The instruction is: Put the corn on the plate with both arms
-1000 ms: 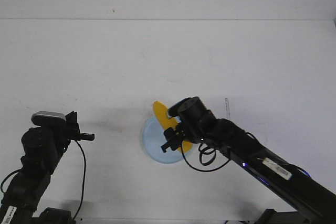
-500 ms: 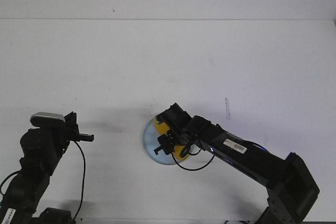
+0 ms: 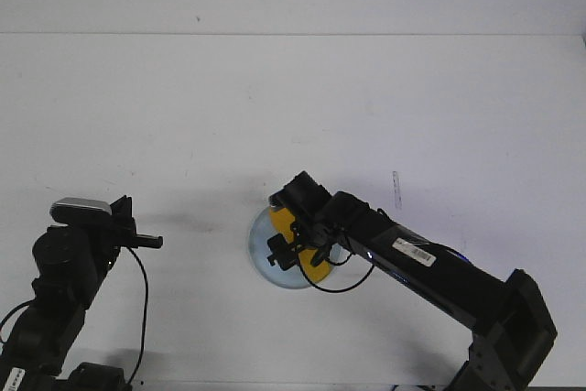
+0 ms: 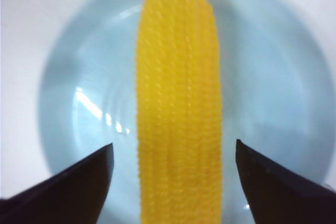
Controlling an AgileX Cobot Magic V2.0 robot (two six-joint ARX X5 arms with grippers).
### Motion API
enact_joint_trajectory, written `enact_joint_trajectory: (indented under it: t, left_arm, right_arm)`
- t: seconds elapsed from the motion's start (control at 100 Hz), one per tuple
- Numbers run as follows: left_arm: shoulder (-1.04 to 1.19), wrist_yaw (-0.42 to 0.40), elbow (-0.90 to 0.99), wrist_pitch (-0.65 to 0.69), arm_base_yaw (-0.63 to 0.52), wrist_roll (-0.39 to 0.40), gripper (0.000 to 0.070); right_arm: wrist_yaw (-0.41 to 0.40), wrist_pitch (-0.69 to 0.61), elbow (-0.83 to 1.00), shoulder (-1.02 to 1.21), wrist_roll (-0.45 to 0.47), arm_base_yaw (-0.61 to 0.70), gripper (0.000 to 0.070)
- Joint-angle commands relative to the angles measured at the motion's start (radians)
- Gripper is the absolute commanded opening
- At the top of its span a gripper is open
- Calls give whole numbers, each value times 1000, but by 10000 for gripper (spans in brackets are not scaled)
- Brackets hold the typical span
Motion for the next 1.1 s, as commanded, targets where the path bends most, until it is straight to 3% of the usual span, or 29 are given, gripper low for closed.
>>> enact_joint_trajectory:
  t: [0.0,0.16,0.31,0.36,0.51,0.54,0.8,0.98,1.09]
  left_arm:
    - [2,-2,9,8,-3,6,0]
    - [2,-2,9,8,-3,6,0]
    - [2,-2,9,8,-3,6,0]
    - [2,-2,9,7,-3,6,0]
    - [2,-2,9,7,-3,6,0]
    - [2,-2,9,7,-3,6,0]
    - [-6,-2,9,-6,-2,5,0]
    - [-39,-2,9,-46,-2,5,0]
    - [-61,-2,9,-62,-2,5,0]
  right_arm:
    - [3,-42,62,11,-20,9,540]
    - [35,-113,183,-17,-61,8,540]
    - [177,-83,214,-87,-116,-9,516]
    - [228,-81,214,-111,-137,-26,434]
    - [318,-102,214,-179,-166,-127,51]
    - [323,-108,214,-195,-166,-160,0]
    - [313,-40,134,-327,-166,-437,1]
    - [305,128,-144,-500,-229,-595,1]
    - [238,227,-343,-632,-240,-645,1]
